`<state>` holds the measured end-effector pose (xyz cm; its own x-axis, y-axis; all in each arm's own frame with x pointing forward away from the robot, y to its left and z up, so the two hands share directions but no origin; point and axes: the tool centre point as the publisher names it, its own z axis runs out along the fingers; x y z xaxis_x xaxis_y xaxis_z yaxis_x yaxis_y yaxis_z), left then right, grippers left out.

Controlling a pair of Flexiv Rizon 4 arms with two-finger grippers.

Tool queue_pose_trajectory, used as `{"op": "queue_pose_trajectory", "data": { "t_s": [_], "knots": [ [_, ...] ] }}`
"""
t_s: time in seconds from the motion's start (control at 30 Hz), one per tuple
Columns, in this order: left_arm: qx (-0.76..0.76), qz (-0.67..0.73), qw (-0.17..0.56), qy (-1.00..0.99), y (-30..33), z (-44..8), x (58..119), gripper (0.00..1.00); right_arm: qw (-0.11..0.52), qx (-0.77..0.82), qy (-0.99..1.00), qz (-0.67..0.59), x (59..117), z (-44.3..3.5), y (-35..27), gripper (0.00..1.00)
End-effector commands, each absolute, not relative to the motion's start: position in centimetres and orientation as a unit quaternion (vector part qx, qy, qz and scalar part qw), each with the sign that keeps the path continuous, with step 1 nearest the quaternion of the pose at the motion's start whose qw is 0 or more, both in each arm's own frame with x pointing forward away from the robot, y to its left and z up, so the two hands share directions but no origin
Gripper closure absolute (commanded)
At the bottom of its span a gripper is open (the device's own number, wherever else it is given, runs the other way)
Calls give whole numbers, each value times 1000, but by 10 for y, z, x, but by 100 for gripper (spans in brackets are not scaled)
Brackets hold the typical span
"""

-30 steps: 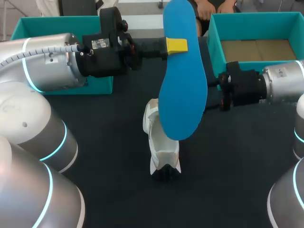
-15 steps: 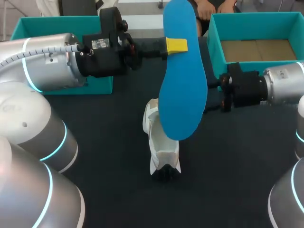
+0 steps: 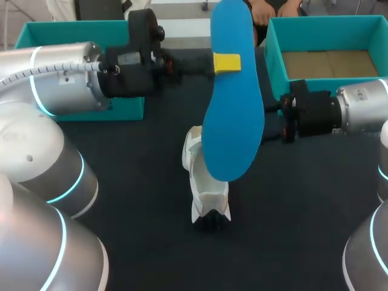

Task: Take the shoe out of the shoebox, open the shoe tongue, remove and reinsert the insole, then place the shoe into the shoebox

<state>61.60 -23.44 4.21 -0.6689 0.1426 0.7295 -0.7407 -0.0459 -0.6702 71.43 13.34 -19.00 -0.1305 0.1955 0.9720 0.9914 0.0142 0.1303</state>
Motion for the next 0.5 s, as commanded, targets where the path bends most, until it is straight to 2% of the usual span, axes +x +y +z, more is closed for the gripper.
{"op": "queue_pose_trajectory", "data": {
  "t_s": [0.03, 0.5],
  "knots": [
    [181, 697, 296, -628, -215, 34, 619, 100, 414, -514, -578, -480, 714, -190, 135, 0],
    [-68, 771, 5, -633, -201, 25, 630, 100, 414, -514, -578, -480, 714, -190, 135, 0]
  ]
}}
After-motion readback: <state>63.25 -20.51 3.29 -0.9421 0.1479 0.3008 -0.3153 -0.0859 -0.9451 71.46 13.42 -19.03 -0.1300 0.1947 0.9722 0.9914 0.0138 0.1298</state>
